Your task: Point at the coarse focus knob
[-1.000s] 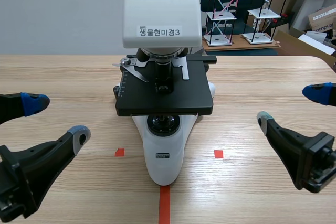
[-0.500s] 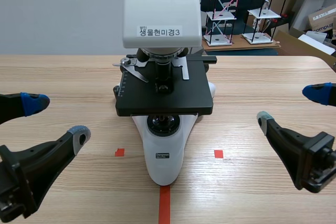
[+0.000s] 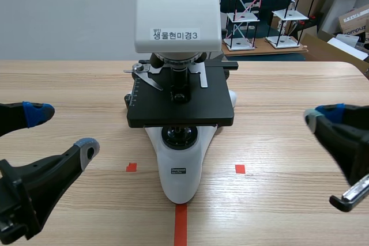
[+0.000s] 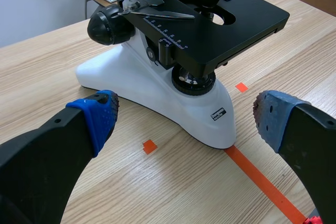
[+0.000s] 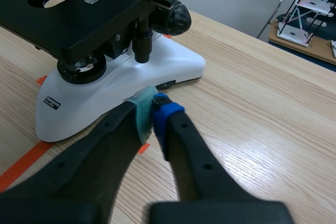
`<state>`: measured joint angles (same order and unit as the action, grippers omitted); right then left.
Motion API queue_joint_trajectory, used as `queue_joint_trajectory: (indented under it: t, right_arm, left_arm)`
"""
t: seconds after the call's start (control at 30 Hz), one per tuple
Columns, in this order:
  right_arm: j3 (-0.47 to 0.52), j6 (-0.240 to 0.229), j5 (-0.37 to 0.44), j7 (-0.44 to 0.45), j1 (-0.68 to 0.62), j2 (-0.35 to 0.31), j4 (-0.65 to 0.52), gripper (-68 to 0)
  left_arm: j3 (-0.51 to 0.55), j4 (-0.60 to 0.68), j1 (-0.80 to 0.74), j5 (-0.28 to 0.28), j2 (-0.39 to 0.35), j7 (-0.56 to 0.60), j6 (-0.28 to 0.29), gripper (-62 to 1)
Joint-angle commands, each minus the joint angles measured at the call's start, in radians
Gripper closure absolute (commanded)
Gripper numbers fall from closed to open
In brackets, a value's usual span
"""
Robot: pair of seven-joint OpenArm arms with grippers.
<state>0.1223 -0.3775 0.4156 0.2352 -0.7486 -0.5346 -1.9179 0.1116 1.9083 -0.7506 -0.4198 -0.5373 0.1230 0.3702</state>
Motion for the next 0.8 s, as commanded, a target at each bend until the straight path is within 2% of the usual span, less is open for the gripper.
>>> queue_joint_trajectory:
  t: [0.0, 0.2, 0.43, 0.57, 0.7, 0.77]
  right_arm:
    - [0.002, 0.004, 0.009, 0.027, 0.004, -0.003, -0.01, -0.8]
    - [0.002, 0.004, 0.017, 0.022, 0.114, -0.005, -0.01, 0.4]
    - [-0.007, 0.004, 0.121, -0.171, 0.349, -0.005, -0.01, 0.2]
    - [-0.053, 0.005, 0.124, -0.247, 0.476, -0.005, -0.009, 0.2]
    - [-0.136, 0.055, 0.124, -0.313, 0.605, -0.005, 0.018, 0.2]
    - [-0.182, 0.066, 0.134, -0.341, 0.669, -0.005, 0.049, 0.2]
  left_arm:
    - [0.006, 0.017, -0.002, -0.006, 0.005, 0.01, 0.002, -54.2]
    - [0.006, 0.017, -0.002, -0.006, 0.005, 0.011, 0.002, -54.2]
    - [0.006, 0.017, -0.002, -0.006, 0.005, 0.011, 0.002, -54.2]
    - [0.006, 0.017, -0.002, -0.006, 0.005, 0.011, 0.002, -54.2]
    - [0.006, 0.017, -0.002, -0.006, 0.005, 0.011, 0.003, -54.2]
    - [0.006, 0.017, -0.002, -0.006, 0.005, 0.011, 0.003, -54.2]
